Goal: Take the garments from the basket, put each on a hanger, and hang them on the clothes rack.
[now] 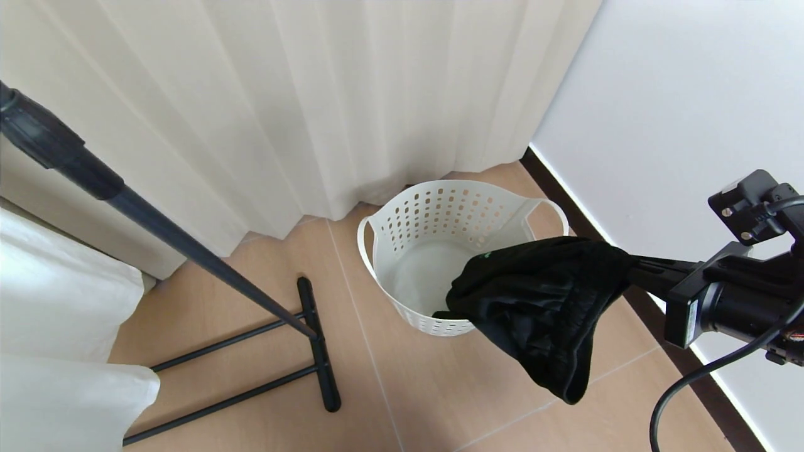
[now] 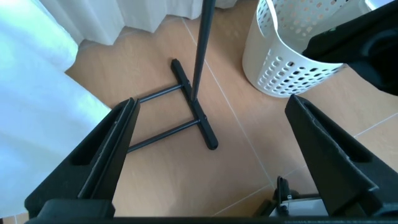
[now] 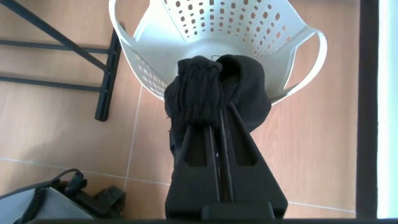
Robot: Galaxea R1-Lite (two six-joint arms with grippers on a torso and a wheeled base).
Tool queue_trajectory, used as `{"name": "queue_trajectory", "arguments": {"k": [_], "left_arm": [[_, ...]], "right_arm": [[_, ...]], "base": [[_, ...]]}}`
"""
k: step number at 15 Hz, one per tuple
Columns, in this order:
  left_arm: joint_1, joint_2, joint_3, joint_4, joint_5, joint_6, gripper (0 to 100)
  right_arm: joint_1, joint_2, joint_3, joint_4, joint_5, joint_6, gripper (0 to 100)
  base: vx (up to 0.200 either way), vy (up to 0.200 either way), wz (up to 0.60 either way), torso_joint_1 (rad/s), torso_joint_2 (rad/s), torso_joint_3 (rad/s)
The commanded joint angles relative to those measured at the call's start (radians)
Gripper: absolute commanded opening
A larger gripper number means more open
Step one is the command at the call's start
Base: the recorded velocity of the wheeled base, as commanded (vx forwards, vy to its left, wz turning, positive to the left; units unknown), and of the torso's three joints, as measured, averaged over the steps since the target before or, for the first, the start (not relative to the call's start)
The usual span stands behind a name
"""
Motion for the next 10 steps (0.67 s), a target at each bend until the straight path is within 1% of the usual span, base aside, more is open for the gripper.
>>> {"name": "queue_trajectory", "arguments": {"k": [1, 5, 10], "left_arm": [[0.000, 0.001, 0.000, -0.001, 0.000, 0.000, 100], [0.000, 0.001, 0.000, -0.001, 0.000, 0.000, 100], [0.000, 0.001, 0.000, -0.001, 0.000, 0.000, 100]], "right_arm": [[0.001, 0.002, 0.004, -0.002, 0.001, -0.001, 0], [-0.001, 0.005, 0.004, -0.001, 0.001, -0.001, 0], [-0.002, 0.005, 0.004, -0.002, 0.001, -0.002, 0]], "base": [[0.000, 0.000, 0.00, 0.017, -0.14, 0.066], [0.000, 0.000, 0.00, 0.061, -0.37, -0.094], [0.000, 0.000, 0.00, 0.121, -0.47, -0.148]]}}
